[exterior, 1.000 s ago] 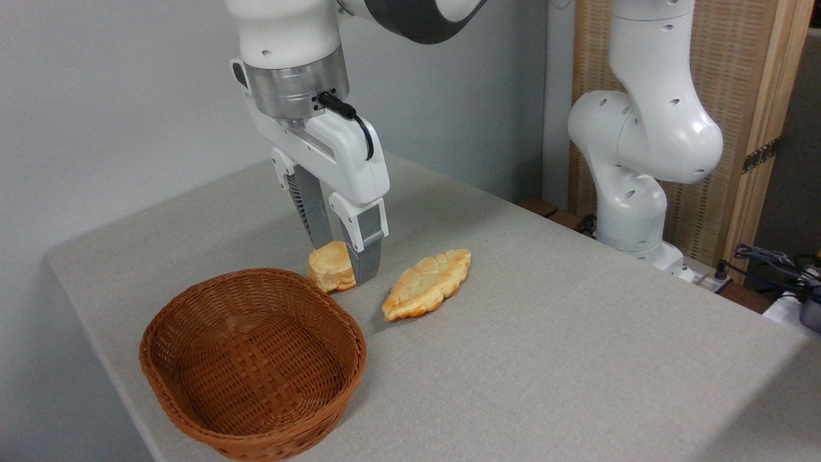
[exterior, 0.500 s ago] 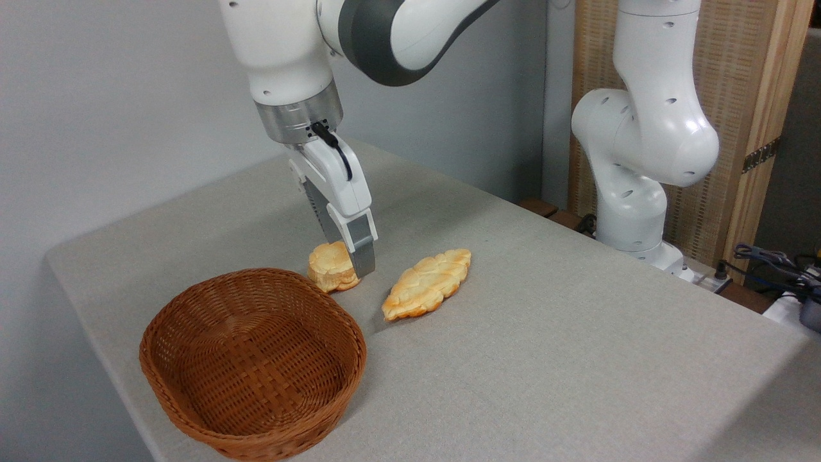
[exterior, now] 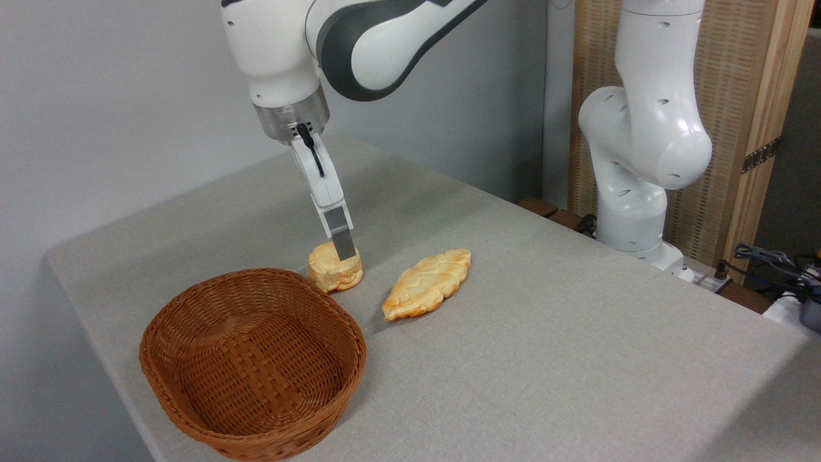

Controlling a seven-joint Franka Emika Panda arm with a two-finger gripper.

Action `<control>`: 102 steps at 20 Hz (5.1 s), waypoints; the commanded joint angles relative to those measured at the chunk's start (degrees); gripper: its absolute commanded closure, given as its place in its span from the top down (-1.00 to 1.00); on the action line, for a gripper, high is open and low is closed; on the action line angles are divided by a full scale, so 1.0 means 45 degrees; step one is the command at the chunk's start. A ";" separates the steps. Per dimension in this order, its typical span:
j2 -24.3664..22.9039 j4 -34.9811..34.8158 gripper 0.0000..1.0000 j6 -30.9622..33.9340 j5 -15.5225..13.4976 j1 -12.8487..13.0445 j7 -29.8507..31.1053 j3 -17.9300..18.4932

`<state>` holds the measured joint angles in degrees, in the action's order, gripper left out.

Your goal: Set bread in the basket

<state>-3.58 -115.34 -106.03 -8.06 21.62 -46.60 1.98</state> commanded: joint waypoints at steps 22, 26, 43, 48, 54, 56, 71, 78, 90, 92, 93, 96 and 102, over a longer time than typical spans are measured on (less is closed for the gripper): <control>0.0991 -0.0756 0.00 -0.1536 0.0247 0.0626 0.0101 0.0147; 0.0991 -0.0756 -0.35 -0.1516 0.0287 0.0626 0.0101 0.0147; 0.0835 -0.0678 -0.56 -0.1360 0.0288 0.0626 0.0101 0.0127; 0.0348 -0.0541 -0.53 -0.1205 0.0268 0.0606 0.0140 0.0166; -0.0298 0.0744 -0.53 -0.0073 0.0229 0.0391 0.0043 0.0847; -0.0279 0.1293 -0.51 -0.0110 0.0248 0.0372 0.0043 0.1122; 0.0815 0.1646 1.00 -0.2708 0.0913 0.0079 -0.0055 0.1807; 0.0913 0.1646 1.00 -0.2669 0.0913 0.0079 -0.0016 0.1807; 0.0349 0.1666 1.00 -0.2377 0.0932 -0.0583 0.0217 0.1846; 0.0035 0.1724 1.00 -0.1754 0.0932 -0.1149 0.0277 0.1826; -0.0121 0.1840 1.00 -0.1422 0.0932 -0.1326 0.0316 0.1826; -0.0220 0.2348 1.00 -0.0817 0.0951 -0.1445 0.1425 0.1826; -0.0220 0.2389 1.00 -0.0169 0.1381 -0.1425 0.1840 0.1670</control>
<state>-4.77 -105.26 -108.29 -3.00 14.86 -39.33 9.61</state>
